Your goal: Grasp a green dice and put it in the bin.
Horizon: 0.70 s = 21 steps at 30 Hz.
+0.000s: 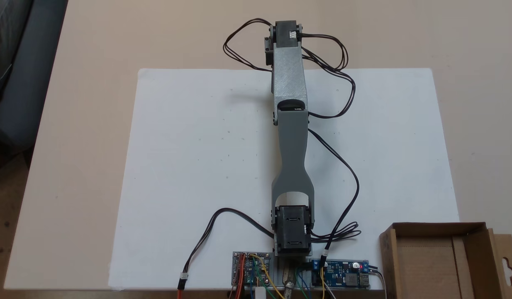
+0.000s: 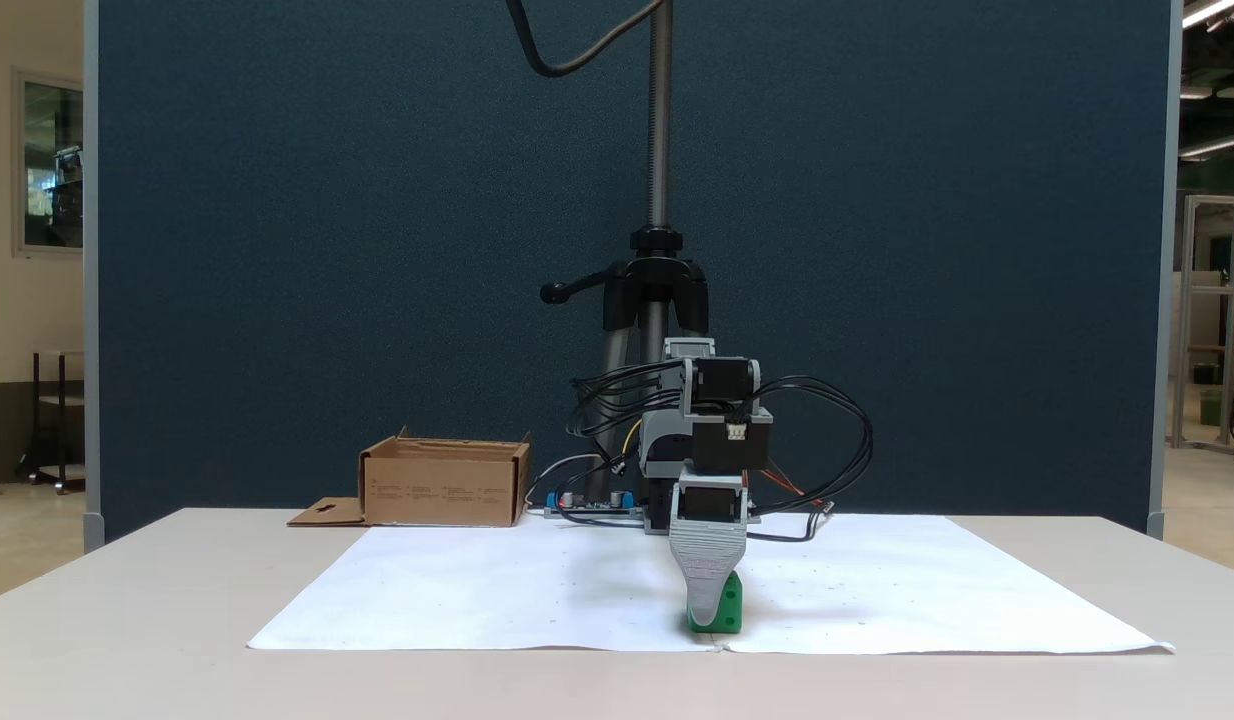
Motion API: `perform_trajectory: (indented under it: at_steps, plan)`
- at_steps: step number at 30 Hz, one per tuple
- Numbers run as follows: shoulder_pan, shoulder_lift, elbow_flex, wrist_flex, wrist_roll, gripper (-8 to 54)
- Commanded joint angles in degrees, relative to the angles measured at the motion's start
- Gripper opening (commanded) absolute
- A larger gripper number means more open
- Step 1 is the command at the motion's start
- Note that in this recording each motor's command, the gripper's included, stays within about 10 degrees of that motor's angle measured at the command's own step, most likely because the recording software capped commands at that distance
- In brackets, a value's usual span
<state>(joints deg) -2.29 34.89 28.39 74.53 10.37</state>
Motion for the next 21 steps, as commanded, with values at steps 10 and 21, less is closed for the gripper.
perform_trajectory:
  at_steps: [10,21]
  plan:
    - [-0.97,0.09,-2.81,-1.76,-2.72,41.2]
    - [-0.97,-0.18,-2.72,-2.11,-2.72,22.1]
